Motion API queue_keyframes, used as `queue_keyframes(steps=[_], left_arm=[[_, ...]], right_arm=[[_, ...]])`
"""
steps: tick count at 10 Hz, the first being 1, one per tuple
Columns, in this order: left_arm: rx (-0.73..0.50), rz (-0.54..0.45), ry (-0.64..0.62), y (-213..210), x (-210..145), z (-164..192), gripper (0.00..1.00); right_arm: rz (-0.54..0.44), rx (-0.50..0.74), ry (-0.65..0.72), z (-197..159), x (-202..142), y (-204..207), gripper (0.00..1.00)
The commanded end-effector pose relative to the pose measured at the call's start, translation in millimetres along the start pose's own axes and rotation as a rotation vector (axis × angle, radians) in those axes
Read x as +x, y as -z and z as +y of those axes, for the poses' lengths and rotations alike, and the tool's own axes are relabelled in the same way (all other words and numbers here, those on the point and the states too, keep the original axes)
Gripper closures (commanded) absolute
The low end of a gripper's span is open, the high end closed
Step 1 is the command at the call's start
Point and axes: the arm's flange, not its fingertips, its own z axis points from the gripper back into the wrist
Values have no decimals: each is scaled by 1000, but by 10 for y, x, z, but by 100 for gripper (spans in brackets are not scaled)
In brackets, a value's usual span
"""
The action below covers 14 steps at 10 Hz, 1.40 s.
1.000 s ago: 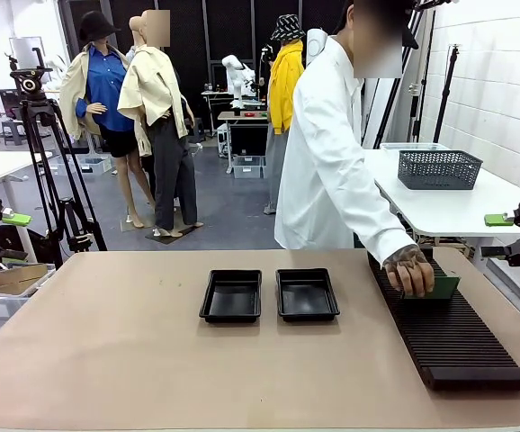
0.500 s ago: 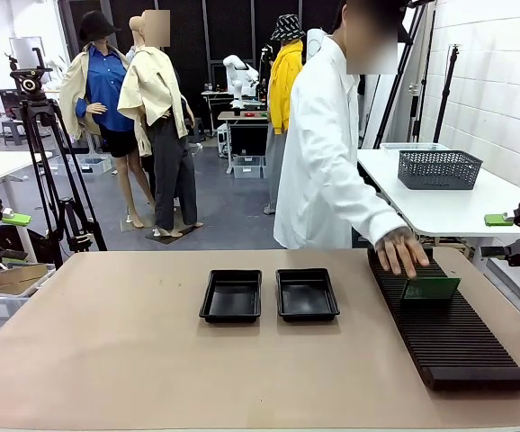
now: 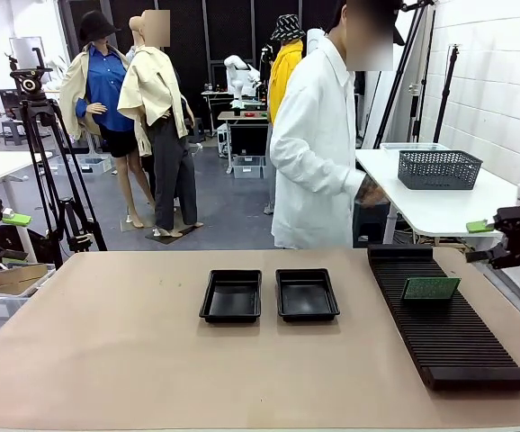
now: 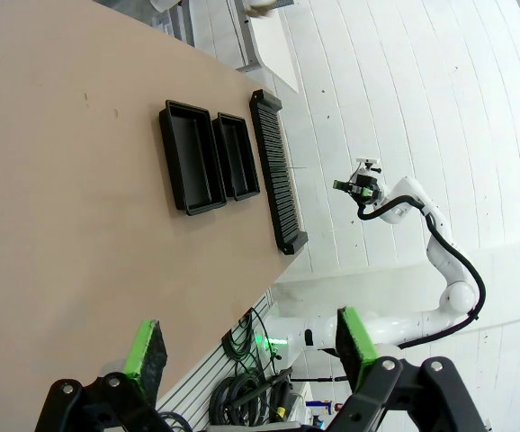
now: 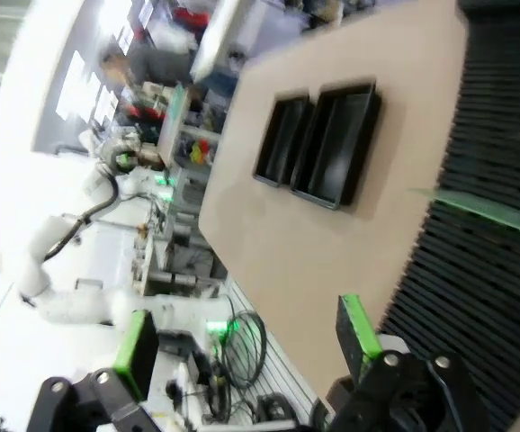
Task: Inspect and transfer BCBs to ESD trays.
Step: Pick up the Blank PCB from the PCB Rack and place it in the left ESD tray.
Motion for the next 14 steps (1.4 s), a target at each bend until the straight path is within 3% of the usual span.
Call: queue_keyframes(steps=[1, 4, 7, 9, 10, 14], left_arm=[[4, 2, -14, -18, -3, -23, 0], [4, 2, -14, -18, -3, -23, 0], [4, 2, -14, -18, -3, -23, 0], [4, 2, -14, -18, -3, -23, 0], [4, 2, -14, -18, -3, -23, 0], [4, 2, -14, -18, -3, -23, 0]], right_arm=[[145, -30, -60, -119, 154, 143, 0], [315, -53, -108, -115, 324, 424, 0], [415, -83, -165, -81, 440, 515, 0], [440, -83, -179, -39, 444, 549, 0], [393, -93, -138, -46, 416, 557, 0], [393, -93, -138, -46, 416, 557, 0]])
